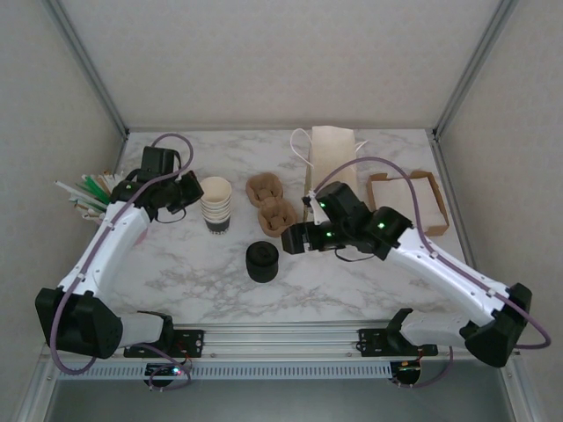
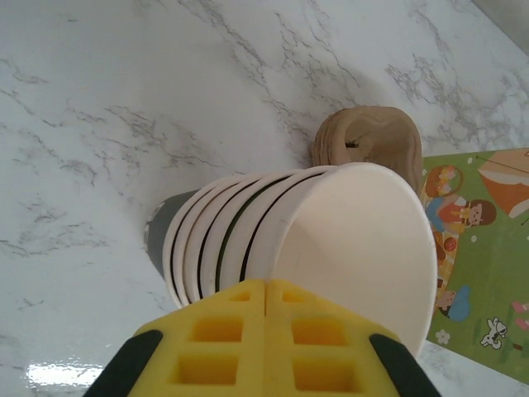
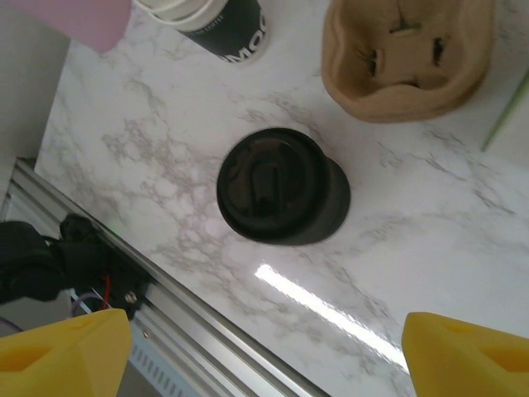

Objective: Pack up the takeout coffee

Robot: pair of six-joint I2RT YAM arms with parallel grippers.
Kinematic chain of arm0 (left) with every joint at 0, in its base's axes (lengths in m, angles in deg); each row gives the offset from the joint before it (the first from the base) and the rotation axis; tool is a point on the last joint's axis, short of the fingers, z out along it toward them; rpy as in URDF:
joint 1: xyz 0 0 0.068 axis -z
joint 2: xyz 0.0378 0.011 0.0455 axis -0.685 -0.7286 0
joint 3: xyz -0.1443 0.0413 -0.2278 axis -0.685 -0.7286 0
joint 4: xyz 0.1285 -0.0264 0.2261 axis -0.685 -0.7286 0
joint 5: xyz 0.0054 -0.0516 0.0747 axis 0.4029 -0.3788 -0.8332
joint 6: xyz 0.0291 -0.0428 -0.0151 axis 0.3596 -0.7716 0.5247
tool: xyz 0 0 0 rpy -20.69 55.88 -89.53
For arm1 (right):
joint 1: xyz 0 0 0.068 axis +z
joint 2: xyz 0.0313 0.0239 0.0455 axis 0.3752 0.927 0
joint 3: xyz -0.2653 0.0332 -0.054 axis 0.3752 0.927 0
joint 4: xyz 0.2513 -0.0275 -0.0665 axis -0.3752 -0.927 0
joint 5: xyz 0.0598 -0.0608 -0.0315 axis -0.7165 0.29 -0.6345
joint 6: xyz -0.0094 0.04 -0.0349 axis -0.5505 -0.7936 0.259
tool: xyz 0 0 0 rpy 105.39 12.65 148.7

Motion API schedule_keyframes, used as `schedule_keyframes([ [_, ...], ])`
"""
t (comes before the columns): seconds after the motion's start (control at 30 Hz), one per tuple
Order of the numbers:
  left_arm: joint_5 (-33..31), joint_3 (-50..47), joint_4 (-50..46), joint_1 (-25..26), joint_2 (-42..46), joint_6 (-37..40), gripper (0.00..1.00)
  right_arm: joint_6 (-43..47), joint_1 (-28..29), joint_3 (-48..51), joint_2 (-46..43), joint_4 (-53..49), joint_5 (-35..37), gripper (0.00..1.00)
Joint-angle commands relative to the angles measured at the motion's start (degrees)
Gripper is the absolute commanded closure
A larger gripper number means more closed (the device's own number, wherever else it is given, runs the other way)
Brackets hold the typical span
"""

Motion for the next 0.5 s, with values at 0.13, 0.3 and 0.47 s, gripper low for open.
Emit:
schedule_keyframes([
  [0.13, 0.84, -1.23, 1.38, -0.74, 2.53, -0.75, 1.0, -7.53, 0.81, -5.74, 10.47, 11.69, -1.59, 0.27],
  [0.3, 0.87, -2.05, 0.79, -2.05, 4.08, -0.48, 1.0, -10.82, 0.78, -10.78, 18.45, 16.22, -4.51, 0.41],
  [0.47, 2.89, -4.41, 1.97, -3.38, 5.62, -1.18, 1.0, -14.29, 0.62, -14.2, 24.66, 20.47, -6.71, 0.53],
])
